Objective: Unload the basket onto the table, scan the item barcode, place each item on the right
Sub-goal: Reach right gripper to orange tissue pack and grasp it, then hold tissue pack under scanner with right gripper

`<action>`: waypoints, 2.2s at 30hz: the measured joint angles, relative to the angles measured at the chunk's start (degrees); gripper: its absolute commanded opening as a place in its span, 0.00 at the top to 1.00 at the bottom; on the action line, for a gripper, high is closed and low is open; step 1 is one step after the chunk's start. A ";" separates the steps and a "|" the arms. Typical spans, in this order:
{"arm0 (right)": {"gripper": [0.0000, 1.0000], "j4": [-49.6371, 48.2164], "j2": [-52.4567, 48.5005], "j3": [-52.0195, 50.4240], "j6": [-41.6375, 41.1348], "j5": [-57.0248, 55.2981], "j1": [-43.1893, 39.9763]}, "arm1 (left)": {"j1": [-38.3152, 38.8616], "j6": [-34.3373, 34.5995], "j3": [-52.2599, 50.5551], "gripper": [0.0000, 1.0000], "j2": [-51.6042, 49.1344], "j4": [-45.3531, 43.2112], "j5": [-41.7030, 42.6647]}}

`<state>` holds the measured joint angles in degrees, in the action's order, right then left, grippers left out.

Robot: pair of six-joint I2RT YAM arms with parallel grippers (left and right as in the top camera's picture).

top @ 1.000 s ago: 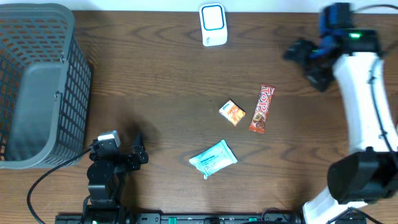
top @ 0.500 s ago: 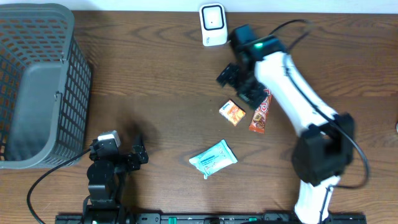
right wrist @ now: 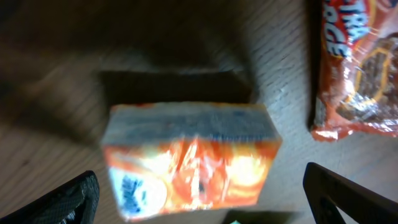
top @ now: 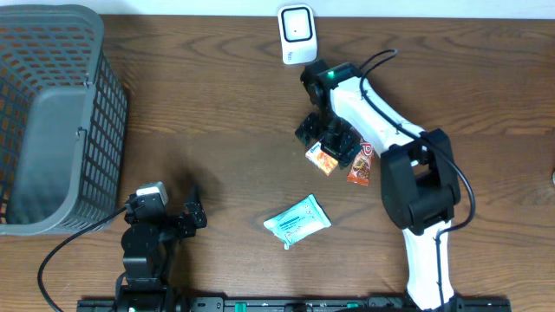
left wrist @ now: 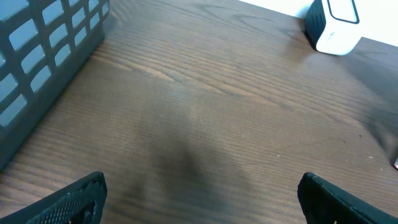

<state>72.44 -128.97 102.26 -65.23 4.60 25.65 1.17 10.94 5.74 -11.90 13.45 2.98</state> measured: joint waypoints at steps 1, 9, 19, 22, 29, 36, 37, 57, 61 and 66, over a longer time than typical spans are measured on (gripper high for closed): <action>0.01 -0.07 -0.52 0.00 0.13 -0.17 0.02 | 0.00 0.00 0.00 0.03 0.00 0.00 0.00; 0.20 -2.51 -2.16 0.07 0.92 -2.14 0.15 | 0.00 0.00 0.00 0.02 0.00 0.00 0.00; 0.41 -1.90 -2.38 0.15 1.25 -3.48 0.37 | 0.00 0.00 0.00 0.02 0.00 0.00 0.00; 0.41 -0.31 -2.45 0.15 3.04 -3.04 0.35 | 0.00 0.00 0.00 0.02 0.00 0.00 0.00; 0.41 8.22 -2.58 0.70 15.43 6.01 -1.49 | 0.00 0.00 0.00 0.02 0.00 0.00 0.00; 0.40 17.42 -2.58 2.34 29.92 17.00 -5.97 | 0.00 0.00 0.00 0.02 0.00 -0.02 0.00; 0.40 18.38 -2.58 2.34 31.63 18.25 -6.40 | 0.00 0.00 0.00 0.02 0.00 0.00 0.00; 0.46 23.08 -2.60 3.98 46.88 24.48 -8.28 | 0.00 0.00 0.00 0.02 0.00 0.00 0.00; 0.44 22.25 -2.78 11.32 47.50 24.44 -8.28 | 0.00 0.00 0.00 0.02 0.00 -0.02 0.00; 0.47 18.60 -2.80 24.87 47.19 19.47 -8.26 | 0.00 0.00 0.00 0.02 0.00 -0.02 0.00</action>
<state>91.05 -131.76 127.13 -18.04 24.08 17.39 1.17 10.94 5.74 -11.90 13.43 2.98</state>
